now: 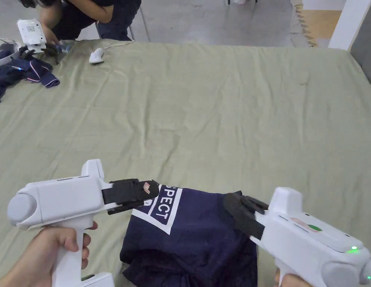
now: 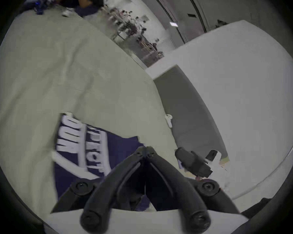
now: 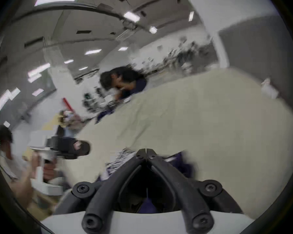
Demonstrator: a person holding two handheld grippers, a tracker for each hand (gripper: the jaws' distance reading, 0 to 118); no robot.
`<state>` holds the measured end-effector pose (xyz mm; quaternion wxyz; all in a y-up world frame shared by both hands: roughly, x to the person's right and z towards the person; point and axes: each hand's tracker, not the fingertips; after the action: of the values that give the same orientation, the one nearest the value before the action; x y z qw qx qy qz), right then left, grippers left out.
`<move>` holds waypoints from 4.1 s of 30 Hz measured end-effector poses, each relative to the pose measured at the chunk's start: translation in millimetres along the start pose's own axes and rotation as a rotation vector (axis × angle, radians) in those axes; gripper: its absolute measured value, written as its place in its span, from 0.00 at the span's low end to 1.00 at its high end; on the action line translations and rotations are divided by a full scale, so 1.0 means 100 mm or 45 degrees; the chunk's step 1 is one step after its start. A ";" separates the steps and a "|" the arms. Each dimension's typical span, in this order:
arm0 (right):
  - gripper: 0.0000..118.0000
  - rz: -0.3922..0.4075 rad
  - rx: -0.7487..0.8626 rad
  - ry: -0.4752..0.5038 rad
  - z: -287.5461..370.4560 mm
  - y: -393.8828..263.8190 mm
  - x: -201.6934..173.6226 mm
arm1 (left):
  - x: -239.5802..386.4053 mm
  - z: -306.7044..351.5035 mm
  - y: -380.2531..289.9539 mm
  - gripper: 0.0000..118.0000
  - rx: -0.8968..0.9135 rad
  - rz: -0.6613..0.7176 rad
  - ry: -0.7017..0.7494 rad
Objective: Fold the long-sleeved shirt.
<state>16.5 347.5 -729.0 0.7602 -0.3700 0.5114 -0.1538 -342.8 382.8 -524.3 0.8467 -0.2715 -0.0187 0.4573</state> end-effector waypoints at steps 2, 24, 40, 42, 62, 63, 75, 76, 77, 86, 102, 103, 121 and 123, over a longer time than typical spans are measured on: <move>0.00 -0.099 -0.168 0.078 -0.37 -0.18 0.01 | -0.21 0.04 -0.02 0.10 0.001 0.041 0.026; 0.00 0.412 -0.117 -0.516 -0.06 -0.30 -0.05 | -0.92 -0.97 -0.06 0.27 -0.412 0.268 -0.079; 0.00 0.710 -0.240 -0.041 -1.94 -0.55 -2.07 | -2.13 1.70 1.24 0.21 -0.147 0.173 0.335; 0.00 0.737 -0.294 -0.008 -2.29 -0.64 -2.33 | -2.39 2.05 1.39 0.21 -0.071 0.198 0.441; 0.00 0.659 -0.131 -0.081 -1.78 -0.20 -2.10 | -1.11 2.24 0.82 0.93 0.684 -0.156 1.293; 0.00 0.654 -0.092 -0.114 -1.62 -0.12 -2.02 | -0.94 2.16 0.78 0.93 0.719 -0.236 1.312; 0.00 0.706 0.423 -0.592 0.26 0.75 -1.15 | 1.42 0.12 -0.21 0.94 0.915 -0.707 1.013; 0.00 0.721 0.450 -0.622 0.38 0.81 -1.11 | 1.57 -0.03 -0.23 0.94 0.910 -0.741 0.984; 0.00 0.714 0.487 -0.654 0.47 0.87 -1.07 | 1.70 -0.15 -0.24 0.94 0.878 -0.738 0.960; 0.00 0.719 0.725 -0.860 1.01 1.32 -0.93 | 2.40 -0.56 -0.16 0.94 0.927 -0.900 0.808; 1.00 0.748 0.798 -0.890 1.09 1.36 -0.94 | 2.37 -0.34 0.00 0.94 0.957 -0.910 0.779; 1.00 0.748 0.805 -0.894 1.09 1.37 -0.96 | 2.38 -0.32 0.00 0.94 0.964 -0.908 0.777; 1.00 0.740 0.873 -0.842 1.28 1.53 -1.06 | 2.53 -0.21 0.05 0.94 1.004 -0.913 0.876; 1.00 0.756 0.882 -0.860 1.28 1.52 -1.06 | 2.53 -0.20 0.05 0.94 1.011 -0.908 0.856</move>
<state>63.0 567.8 -742.2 0.9692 0.0321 0.2416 0.0346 -194.2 574.5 -597.9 0.9429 -0.0426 0.3302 0.0086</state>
